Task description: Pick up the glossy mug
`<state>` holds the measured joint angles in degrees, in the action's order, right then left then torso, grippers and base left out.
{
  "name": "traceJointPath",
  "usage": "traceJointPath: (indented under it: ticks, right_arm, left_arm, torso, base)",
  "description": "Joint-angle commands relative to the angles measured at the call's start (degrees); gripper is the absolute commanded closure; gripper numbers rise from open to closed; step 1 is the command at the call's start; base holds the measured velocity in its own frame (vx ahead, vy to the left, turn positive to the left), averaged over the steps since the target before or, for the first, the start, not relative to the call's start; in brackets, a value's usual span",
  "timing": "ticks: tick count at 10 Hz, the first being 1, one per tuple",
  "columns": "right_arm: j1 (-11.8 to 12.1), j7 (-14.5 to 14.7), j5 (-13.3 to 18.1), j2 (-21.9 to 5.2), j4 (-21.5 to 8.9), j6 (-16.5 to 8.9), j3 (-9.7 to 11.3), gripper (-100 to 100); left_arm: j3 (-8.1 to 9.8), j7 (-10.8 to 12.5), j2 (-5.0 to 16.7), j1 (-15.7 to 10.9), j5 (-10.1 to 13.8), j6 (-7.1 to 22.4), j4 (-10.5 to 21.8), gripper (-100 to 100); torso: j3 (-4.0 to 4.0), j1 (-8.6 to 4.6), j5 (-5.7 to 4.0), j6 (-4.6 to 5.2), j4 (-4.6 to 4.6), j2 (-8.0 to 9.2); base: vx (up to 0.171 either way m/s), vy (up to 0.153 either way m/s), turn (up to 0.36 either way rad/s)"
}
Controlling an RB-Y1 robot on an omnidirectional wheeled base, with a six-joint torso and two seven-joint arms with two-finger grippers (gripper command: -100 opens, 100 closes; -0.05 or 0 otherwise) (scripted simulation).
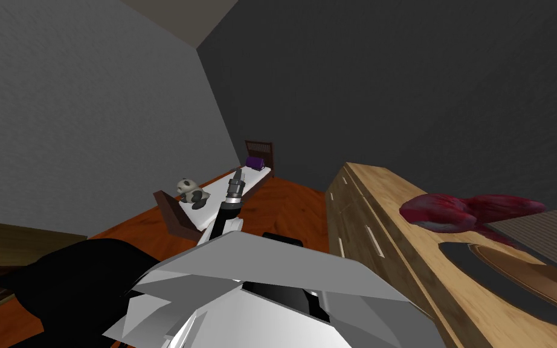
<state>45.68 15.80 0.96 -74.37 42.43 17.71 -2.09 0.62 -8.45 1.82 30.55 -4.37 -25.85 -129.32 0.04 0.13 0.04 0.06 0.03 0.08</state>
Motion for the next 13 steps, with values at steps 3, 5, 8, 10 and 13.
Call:
traceJointPath:
  ticks: [3,5,8,10,13]
  right_arm:
    - [0.03,-0.17,-0.11,-0.05,-0.16,-0.19,-0.1,100]
    - [0.02,-0.26,-0.14,-0.02,-0.15,-0.21,-0.12,100]
    - [-1.32,1.55,-2.14,-1.51,3.14,-3.38,0.74,100]
    - [-2.15,3.41,-4.42,-2.84,4.67,-6.48,0.96,100]
    - [-2.97,5.27,-6.69,-4.17,10.19,-10.7,1.19,100]
  left_arm:
    - [0.0,0.0,0.0,0.0,0.0,0.0,0.0,0]
    - [0.0,0.0,0.0,0.0,0.0,0.0,0.0,0]
    - [0.01,0.0,0.0,0.0,0.0,0.0,0.0,0]
    - [0.0,0.0,0.0,-0.01,0.0,0.0,0.0,0]
    - [0.0,0.0,0.0,0.0,0.0,0.0,0.0,0]
  torso:
    - [0.02,-0.05,-0.19,-0.12,0.01,0.03]
    - [0.01,-0.12,-0.21,-0.15,-0.01,0.03]
    - [0.08,-0.28,-0.22,-0.14,0.02,0.15]
    - [0.13,-0.32,-0.2,-0.19,0.05,0.24]
    - [0.03,-0.1,-0.2,-0.22,0.01,0.05]
  base:
    - [0.0,-0.003,-0.008]
    - [0.0,0.0,0.0]
    - [-0.035,-0.03,-0.066]
    - [-0.065,-0.038,-0.082]
    - [-0.017,-0.012,-0.056]
